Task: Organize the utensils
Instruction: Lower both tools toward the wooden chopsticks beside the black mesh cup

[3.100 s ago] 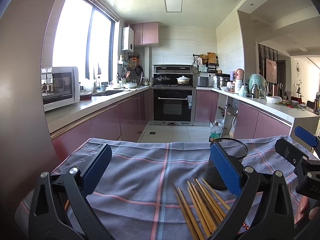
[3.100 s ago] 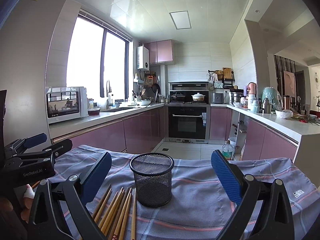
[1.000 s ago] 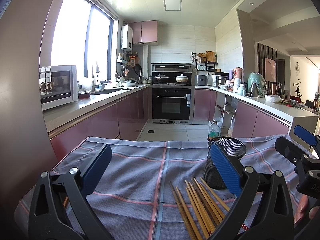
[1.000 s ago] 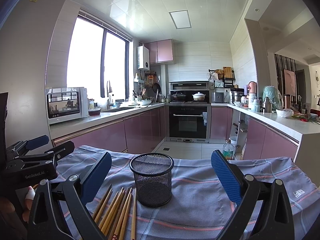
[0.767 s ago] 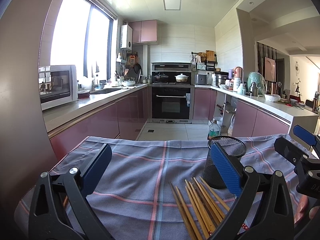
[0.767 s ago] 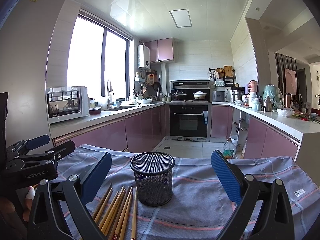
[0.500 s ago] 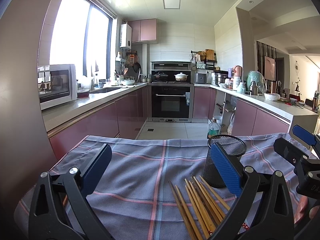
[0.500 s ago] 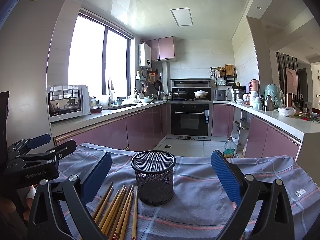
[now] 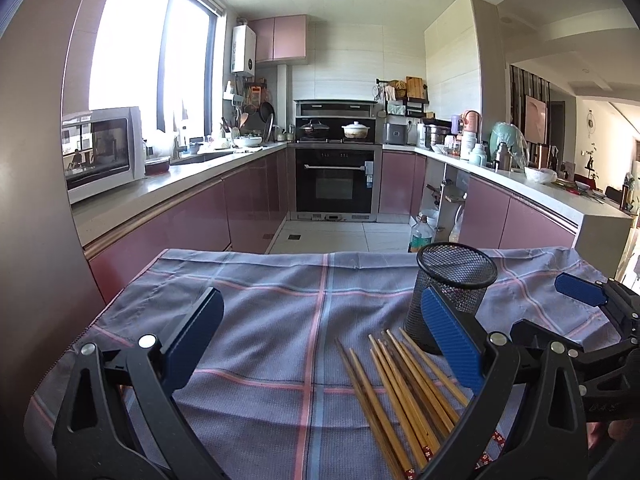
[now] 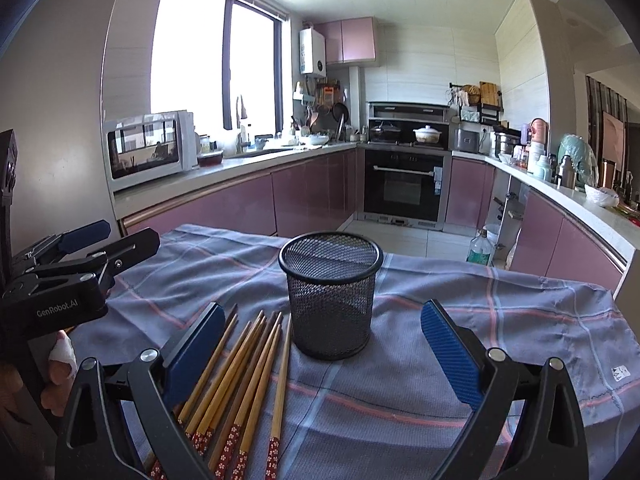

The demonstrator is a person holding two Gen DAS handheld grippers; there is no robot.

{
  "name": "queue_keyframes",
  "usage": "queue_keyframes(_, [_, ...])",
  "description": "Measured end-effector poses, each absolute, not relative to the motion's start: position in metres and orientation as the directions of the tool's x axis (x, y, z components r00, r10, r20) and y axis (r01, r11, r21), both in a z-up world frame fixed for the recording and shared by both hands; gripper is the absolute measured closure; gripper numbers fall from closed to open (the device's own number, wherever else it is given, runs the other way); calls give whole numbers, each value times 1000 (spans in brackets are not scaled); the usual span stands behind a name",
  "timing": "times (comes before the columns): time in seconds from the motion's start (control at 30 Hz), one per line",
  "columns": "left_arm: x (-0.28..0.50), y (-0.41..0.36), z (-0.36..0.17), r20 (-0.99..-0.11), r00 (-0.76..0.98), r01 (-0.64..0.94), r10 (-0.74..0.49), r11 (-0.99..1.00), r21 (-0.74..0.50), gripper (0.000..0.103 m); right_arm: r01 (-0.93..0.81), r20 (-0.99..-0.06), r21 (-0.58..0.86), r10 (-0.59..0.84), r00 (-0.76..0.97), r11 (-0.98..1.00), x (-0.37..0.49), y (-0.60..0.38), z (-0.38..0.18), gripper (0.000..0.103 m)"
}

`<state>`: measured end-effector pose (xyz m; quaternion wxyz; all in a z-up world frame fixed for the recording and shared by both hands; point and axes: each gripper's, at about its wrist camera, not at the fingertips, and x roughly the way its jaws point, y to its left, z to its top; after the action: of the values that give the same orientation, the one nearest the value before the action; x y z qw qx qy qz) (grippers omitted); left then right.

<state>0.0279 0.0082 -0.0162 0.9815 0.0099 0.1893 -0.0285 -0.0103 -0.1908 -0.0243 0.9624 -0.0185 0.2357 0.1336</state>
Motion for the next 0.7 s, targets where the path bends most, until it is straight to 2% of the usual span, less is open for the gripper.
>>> queue_keyframes(0.2, [45,13,-38,-485,871,98,-80,995,11,6,-309,-623,35,263,737,950,11,-181,-52,37])
queue_keyframes(0.23, [47,14,-41,-504,859,111,-90,994,11,8,-316,-645,30,260,718,948,13,-179,-56,39])
queue_keyframes(0.3, [53,13,-51,-546,830,144,-117,990,7,10,-336,-686,29,264,678,941,18,-174,-65,51])
queue_keyframes(0.37, [60,11,-60,-582,805,159,-120,987,17,17,-352,-711,36,272,649,935,21,-170,-71,58])
queue_keyframes(0.5, [72,7,-78,-644,749,206,-155,978,5,20,-376,-743,35,276,610,926,26,-162,-76,59])
queue_keyframes(0.7, [89,-3,-101,-725,669,248,-164,969,10,33,-377,-784,19,248,569,926,38,-156,-85,67])
